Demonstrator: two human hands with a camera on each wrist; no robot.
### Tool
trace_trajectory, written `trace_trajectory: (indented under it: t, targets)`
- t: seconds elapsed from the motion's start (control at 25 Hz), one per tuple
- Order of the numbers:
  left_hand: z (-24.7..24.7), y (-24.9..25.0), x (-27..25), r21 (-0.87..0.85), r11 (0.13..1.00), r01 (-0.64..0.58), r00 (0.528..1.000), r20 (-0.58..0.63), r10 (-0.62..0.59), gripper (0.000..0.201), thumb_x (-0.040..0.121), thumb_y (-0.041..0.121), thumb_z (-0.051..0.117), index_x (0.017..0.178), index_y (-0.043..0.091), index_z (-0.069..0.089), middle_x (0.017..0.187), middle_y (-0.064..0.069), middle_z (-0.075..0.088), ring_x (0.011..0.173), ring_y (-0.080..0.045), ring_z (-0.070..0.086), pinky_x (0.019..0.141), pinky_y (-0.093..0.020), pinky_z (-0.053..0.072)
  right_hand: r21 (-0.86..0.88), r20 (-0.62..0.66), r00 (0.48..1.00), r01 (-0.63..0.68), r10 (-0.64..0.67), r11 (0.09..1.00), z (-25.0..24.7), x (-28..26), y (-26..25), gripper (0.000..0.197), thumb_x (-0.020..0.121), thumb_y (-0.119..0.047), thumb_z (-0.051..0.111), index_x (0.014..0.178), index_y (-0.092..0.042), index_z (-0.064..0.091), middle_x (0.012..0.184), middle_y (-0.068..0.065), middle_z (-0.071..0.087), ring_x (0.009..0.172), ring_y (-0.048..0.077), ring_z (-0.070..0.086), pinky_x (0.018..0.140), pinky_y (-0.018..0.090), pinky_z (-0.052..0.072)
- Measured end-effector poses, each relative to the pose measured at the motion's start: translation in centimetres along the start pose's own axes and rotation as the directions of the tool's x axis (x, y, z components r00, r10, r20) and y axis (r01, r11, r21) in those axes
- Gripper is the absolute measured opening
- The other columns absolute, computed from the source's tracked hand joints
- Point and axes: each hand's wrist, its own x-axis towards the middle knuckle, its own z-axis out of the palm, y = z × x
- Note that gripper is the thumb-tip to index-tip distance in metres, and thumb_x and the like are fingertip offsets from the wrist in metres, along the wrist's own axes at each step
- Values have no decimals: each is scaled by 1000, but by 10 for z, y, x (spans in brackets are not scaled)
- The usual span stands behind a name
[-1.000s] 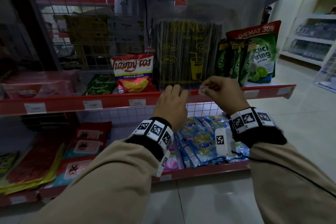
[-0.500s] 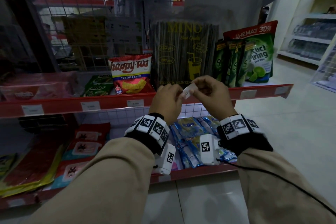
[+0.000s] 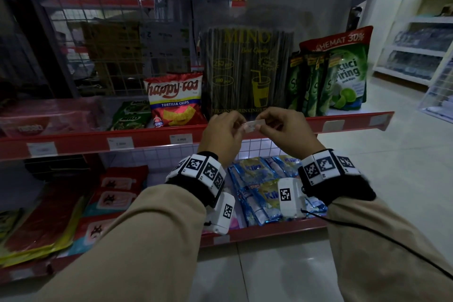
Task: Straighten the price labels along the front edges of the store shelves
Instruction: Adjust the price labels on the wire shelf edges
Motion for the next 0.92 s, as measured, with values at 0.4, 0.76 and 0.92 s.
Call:
trace_trajectory:
  t: [0.4,0.76,0.92]
  targets:
    - [-4,-3,-2,-28,999,39,999,8,-38,25,81,25,73,92,20,51,89,5,59,85,-14,55,76,-37,51,-67,-141,990,-6,-3,998,-5,12,4,11,87,-11,64,86,-22,67,77,-16,64,71,-8,58,65,4,41]
    - [6,-2,4,161,987,-7,1000,3,7,18,91,23,60,105,10,64,101,-7,53,97,-23,50,79,-36,45,-208,12,999,40,-39,977,4,10,6,14,85,-7,64,94,-16,69,89,1,65,89,21,56,80,32,45]
    - [8,0,4,207,978,-12,1000,-8,14,17,92,17,57,104,7,65,101,-10,54,100,-26,48,80,-38,44,-309,61,996,74,-58,948,-4,10,7,12,86,-11,63,98,-13,68,92,4,61,91,24,52,80,33,43]
